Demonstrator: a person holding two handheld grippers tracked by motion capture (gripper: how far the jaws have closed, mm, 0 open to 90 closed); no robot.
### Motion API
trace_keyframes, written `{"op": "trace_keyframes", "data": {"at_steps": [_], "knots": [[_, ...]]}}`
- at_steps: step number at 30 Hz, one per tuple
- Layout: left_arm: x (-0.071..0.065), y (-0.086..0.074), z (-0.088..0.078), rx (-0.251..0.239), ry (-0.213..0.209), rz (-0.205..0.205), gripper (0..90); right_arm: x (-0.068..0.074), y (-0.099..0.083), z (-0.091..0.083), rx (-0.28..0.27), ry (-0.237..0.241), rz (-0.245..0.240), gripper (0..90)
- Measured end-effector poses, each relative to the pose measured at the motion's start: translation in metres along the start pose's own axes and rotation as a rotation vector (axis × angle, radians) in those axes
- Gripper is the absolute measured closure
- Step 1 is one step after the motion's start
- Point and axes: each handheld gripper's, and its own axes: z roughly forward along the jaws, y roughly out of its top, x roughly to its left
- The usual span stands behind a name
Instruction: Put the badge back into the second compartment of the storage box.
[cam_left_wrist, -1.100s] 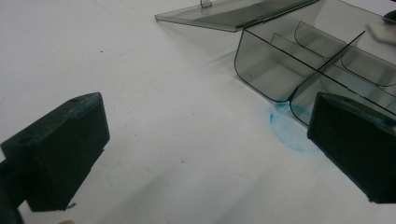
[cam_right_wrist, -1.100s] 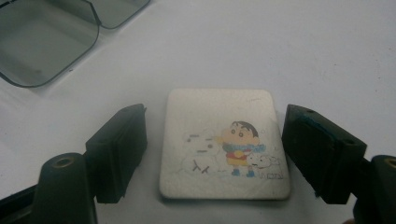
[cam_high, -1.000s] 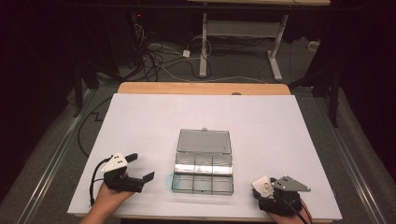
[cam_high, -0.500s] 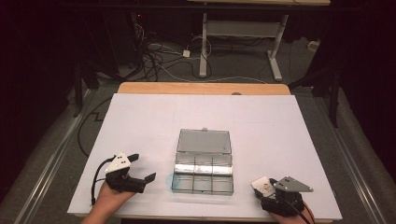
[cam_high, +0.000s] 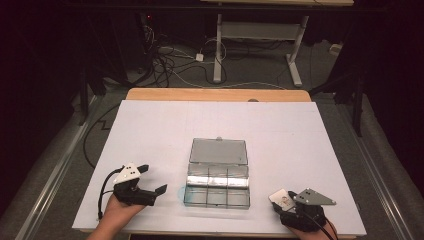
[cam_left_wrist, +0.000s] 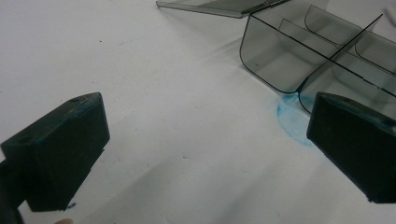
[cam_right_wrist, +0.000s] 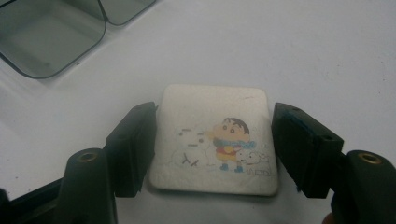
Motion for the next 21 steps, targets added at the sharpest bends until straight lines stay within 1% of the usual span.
{"op": "trace_keyframes", "data": {"at_steps": [5, 11, 17, 21], "knots": [[0.0000, 0.0005, 0.0008, 0.010, -0.011, 0.008, 0.0, -0.0001, 0.0001, -0.0004, 0.001, 0.003, 0.004, 33.8], [-0.0004, 0.0003, 0.0005, 0.007, -0.016, 0.013, 0.0, -0.0002, 0.0010, -0.0007, 0.005, 0.004, 0.006, 33.9], [-0.0008, 0.0004, 0.0006, 0.008, -0.017, 0.018, 0.0, -0.0012, 0.0017, -0.0009, 0.004, 0.007, -0.004, 34.0], [-0.0007, 0.0005, 0.0008, 0.009, -0.018, 0.018, 0.0, -0.0013, 0.0020, -0.0015, 0.007, 0.011, 0.009, 34.0]]}}
